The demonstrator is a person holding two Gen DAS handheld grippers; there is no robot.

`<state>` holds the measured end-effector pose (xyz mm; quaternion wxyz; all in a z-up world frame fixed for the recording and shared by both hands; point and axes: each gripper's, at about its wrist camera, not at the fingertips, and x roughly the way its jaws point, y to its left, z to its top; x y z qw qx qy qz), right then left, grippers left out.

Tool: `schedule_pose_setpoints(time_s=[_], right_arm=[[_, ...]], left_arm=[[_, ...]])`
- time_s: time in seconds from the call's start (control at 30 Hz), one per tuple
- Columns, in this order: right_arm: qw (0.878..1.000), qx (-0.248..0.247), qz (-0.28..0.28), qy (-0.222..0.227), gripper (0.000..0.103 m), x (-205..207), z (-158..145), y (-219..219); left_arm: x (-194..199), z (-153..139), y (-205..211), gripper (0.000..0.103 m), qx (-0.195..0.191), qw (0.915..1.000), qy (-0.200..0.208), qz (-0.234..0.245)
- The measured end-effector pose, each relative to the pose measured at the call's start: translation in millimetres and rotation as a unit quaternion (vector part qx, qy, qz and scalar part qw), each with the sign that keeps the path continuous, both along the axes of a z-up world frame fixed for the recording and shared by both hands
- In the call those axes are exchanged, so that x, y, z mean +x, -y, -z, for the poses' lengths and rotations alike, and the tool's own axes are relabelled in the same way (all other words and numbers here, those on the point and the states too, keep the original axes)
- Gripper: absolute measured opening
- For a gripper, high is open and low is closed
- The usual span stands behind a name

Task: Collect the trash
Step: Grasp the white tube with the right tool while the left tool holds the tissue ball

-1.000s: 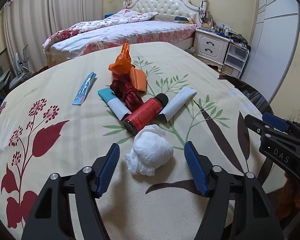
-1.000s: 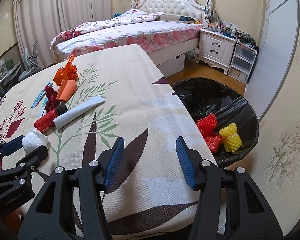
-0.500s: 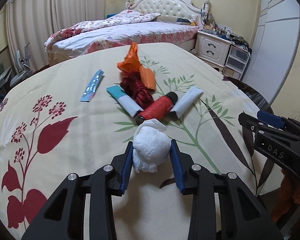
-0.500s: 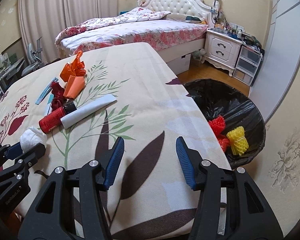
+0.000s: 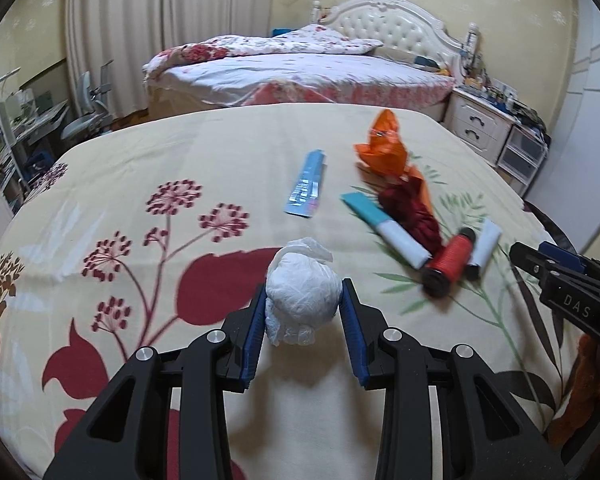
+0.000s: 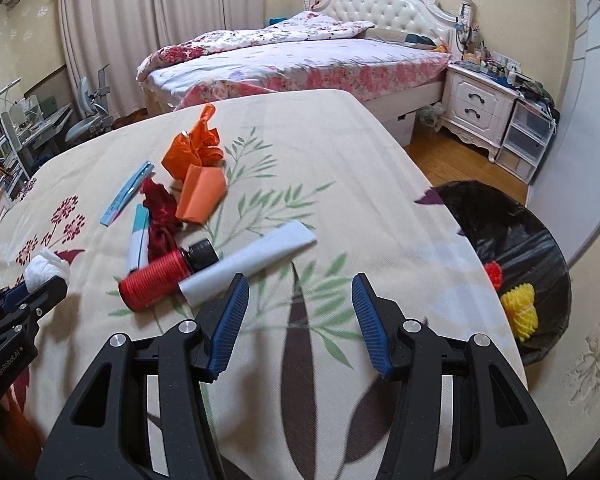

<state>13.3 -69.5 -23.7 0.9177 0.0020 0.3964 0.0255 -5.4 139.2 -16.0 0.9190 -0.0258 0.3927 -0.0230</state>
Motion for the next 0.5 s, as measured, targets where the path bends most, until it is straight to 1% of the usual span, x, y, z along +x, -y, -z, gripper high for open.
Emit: schedule_pose_setpoints(time_s=[0.13,0.23,0.37,0.5], right_arm=[[1.0,0.003,-0.001,-0.006,0.052,14,1,-10],[1.0,-0.004,0.0,-0.007,0.052,23,3,-17],[0.999,-0.028,0.005,-0.021,0.053,31,10,-22],[0.999,-0.03,0.007,-0.034,0.053,27,14,-17]], left_arm=[[7,-1,-16,0.037,-0.003,0.9999,0.0,-0.016],[10,1,-24,0.037,-0.006,0.9998,-0.003,-0.021],[12,3,-27,0.037,-0.013,0.9997,-0.009,-0.019],[13,3,-25,0.037,-0.012,0.9998,-0.009,-0.014]])
